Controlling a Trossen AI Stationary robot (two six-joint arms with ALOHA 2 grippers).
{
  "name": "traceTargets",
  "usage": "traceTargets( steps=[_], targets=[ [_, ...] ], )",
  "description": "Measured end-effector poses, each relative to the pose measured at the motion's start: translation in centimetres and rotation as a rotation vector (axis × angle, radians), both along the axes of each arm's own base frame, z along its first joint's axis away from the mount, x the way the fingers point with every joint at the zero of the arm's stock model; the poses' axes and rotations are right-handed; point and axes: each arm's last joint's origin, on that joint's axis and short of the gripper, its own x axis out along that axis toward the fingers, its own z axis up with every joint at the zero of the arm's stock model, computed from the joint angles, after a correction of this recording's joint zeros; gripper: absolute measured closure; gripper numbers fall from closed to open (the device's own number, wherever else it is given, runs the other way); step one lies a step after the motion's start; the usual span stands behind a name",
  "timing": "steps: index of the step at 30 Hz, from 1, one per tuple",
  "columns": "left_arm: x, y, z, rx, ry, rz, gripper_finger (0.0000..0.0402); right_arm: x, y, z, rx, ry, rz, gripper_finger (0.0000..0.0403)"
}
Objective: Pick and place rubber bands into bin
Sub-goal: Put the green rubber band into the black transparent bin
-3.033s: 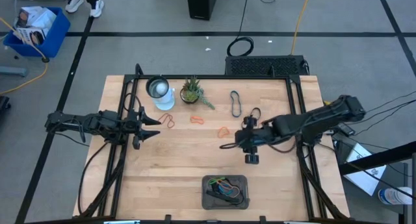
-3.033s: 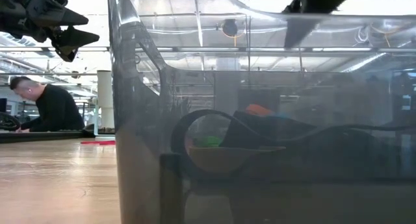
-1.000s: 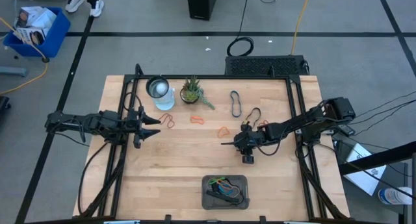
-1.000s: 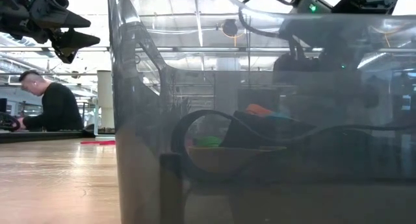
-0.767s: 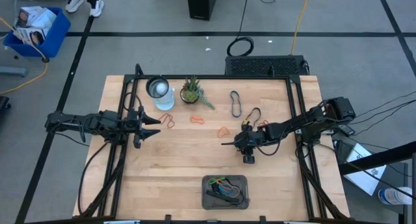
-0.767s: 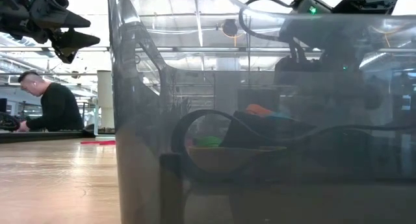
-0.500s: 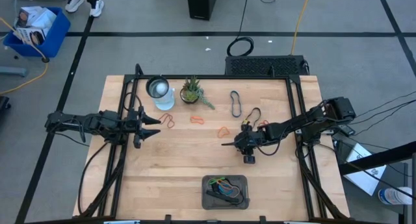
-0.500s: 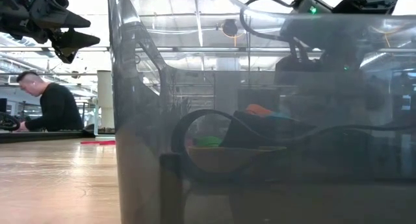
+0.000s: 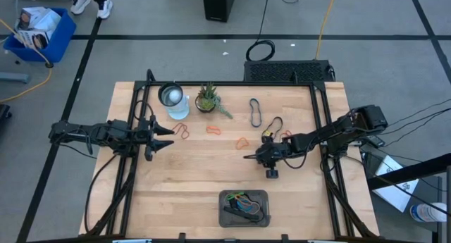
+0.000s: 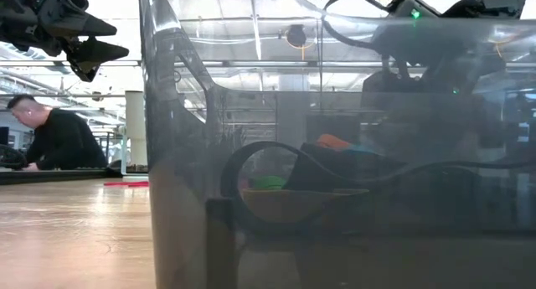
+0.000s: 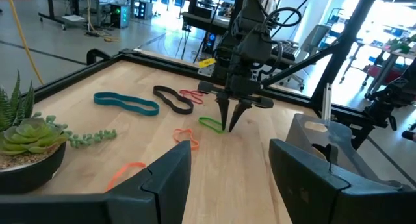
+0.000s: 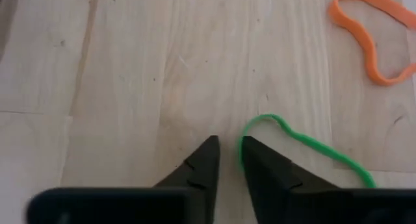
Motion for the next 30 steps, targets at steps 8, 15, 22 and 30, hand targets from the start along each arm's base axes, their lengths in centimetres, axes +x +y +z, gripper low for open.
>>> traceTargets(
  steps=[8, 15, 22, 30],
  targets=[
    [0.0, 0.0, 0.0, 0.004, 0.0, 0.0, 0.0188, 0.3, 0.0, 0.1, 0.025, -0.053, -0.042, 0.0398],
    [0.0, 0.0, 0.0, -0.007, -0.002, 0.0, 0.0188, 1.1, -0.1, 3.0, 0.06, -0.304, -0.144, 0.0402],
    [0.0, 0.0, 0.1, -0.005, -0.008, 0.0, 0.0188, 1.4, -0.2, 10.1, 0.142, -0.788, -0.202, 0.0402],
    [0.0, 0.0, 0.1, -0.004, -0.008, 0.0, 0.0188, -0.8, -0.2, 18.0, 0.215, -1.29, -0.047, 0.0403]
  ],
)
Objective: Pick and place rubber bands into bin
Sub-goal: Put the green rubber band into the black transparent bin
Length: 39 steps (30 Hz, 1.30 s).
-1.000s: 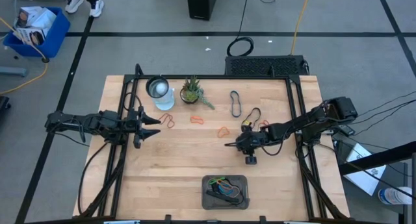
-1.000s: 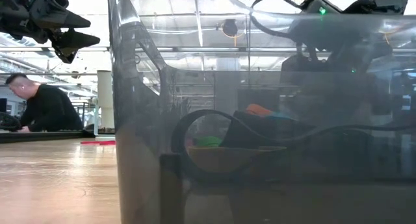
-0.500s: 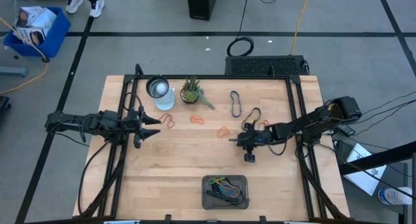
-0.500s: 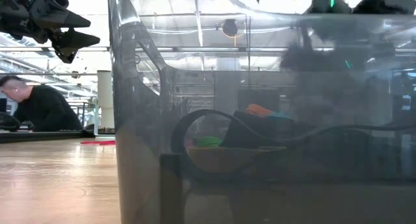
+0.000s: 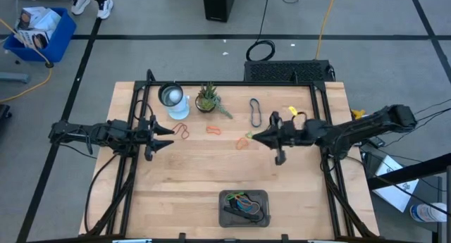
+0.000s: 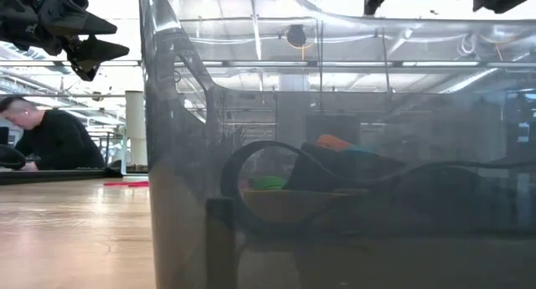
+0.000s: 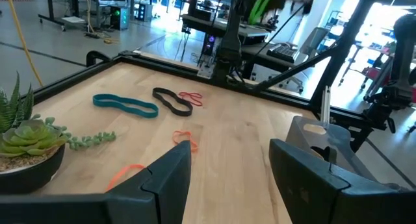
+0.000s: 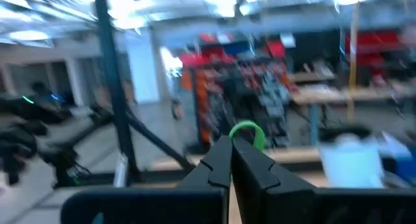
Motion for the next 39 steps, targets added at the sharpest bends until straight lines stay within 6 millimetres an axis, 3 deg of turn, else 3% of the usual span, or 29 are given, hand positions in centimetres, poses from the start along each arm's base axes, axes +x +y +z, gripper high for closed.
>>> traceTargets(
  steps=[5, 9, 12, 15, 20, 29, 39],
  targets=[
    [0.0, 0.0, 0.0, 0.006, 0.0, -0.001, 0.0188, 0.4, 0.8, 3.7, -0.084, 0.096, 0.031, 0.0403],
    [0.0, 0.0, 0.0, 0.003, 0.0, -0.001, 0.0188, 1.9, 2.3, 7.1, -0.159, 0.252, 0.08, 0.0403],
    [0.0, 0.0, -0.1, 0.004, 0.006, -0.001, 0.0188, 3.6, 3.9, 8.7, -0.189, 0.359, 0.126, 0.0403],
    [0.0, 0.0, -0.1, 0.006, 0.009, -0.001, 0.0188, 5.4, 5.7, 8.9, -0.176, 0.486, 0.147, 0.0403],
    [0.0, 0.0, -0.1, 0.007, 0.01, -0.001, 0.0188, 7.6, 8.9, 5.8, -0.086, 0.746, 0.163, 0.0403],
    [0.0, 0.0, -0.3, 0.049, 0.037, -0.007, 0.0188, 8.7, 14.6, -0.4, 0.112, 1.016, 0.189, 0.0403],
    [-0.1, 0.0, -0.4, 0.082, 0.042, -0.011, 0.0188, 10.4, 16.8, -7.7, 0.143, 1.251, 0.11, 0.0403]
  ],
)
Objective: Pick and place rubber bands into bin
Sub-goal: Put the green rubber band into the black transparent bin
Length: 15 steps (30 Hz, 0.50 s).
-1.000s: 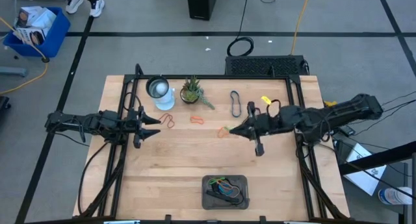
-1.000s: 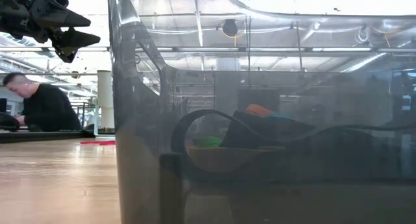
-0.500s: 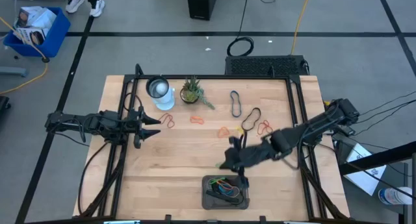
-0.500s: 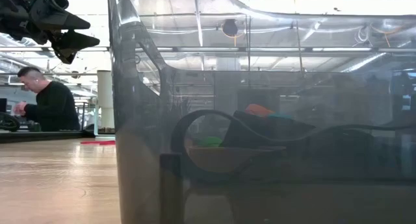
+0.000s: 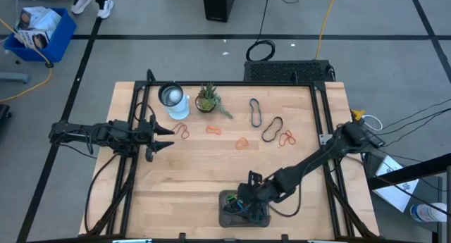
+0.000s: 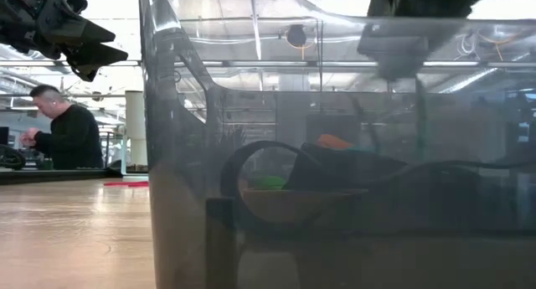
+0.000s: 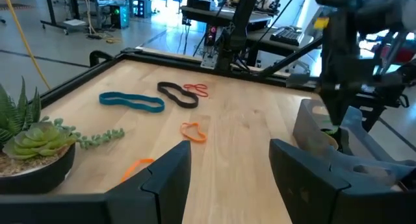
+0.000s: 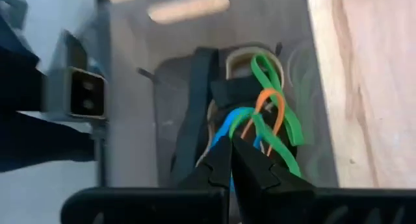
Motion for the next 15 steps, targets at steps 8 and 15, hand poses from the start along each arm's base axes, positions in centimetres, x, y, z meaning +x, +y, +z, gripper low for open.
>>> traceTargets(
  steps=[8, 15],
  targets=[
    [0.0, 0.0, 0.0, -0.003, -0.001, 0.0, 0.0188, 0.4, 0.1, -1.9, -0.022, 0.051, -0.017, 0.0403],
    [0.0, 0.0, 0.0, -0.003, -0.002, 0.0, 0.0188, 0.5, 0.0, -1.5, -0.008, 0.039, -0.031, 0.0397]
  ],
)
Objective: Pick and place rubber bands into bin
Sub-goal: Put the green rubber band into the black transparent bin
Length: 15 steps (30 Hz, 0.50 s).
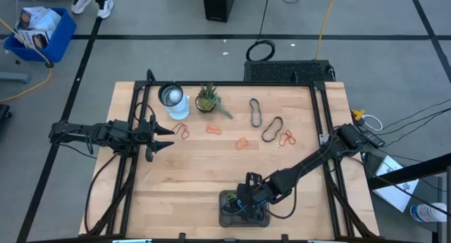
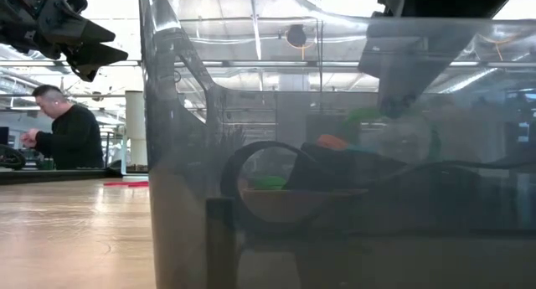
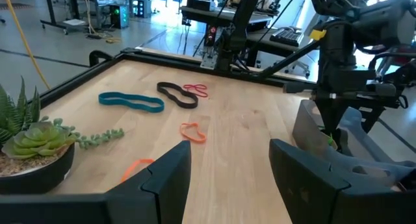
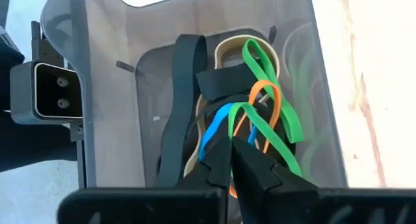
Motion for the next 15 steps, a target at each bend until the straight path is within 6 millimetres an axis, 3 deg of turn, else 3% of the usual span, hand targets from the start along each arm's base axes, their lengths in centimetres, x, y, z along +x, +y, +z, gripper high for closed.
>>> traceTargets(
  steps=[8, 15],
  targets=[
    [0.0, 0.0, 0.03, -0.001, -0.002, 0.0, 0.0188, 0.1, -0.1, 0.0, 0.012, 0.001, -0.023, 0.039],
    [0.0, 0.0, 0.02, -0.001, -0.002, 0.0, 0.0188, 0.28, -0.4, 0.01, 0.031, 0.008, -0.069, 0.0328]
  ],
)
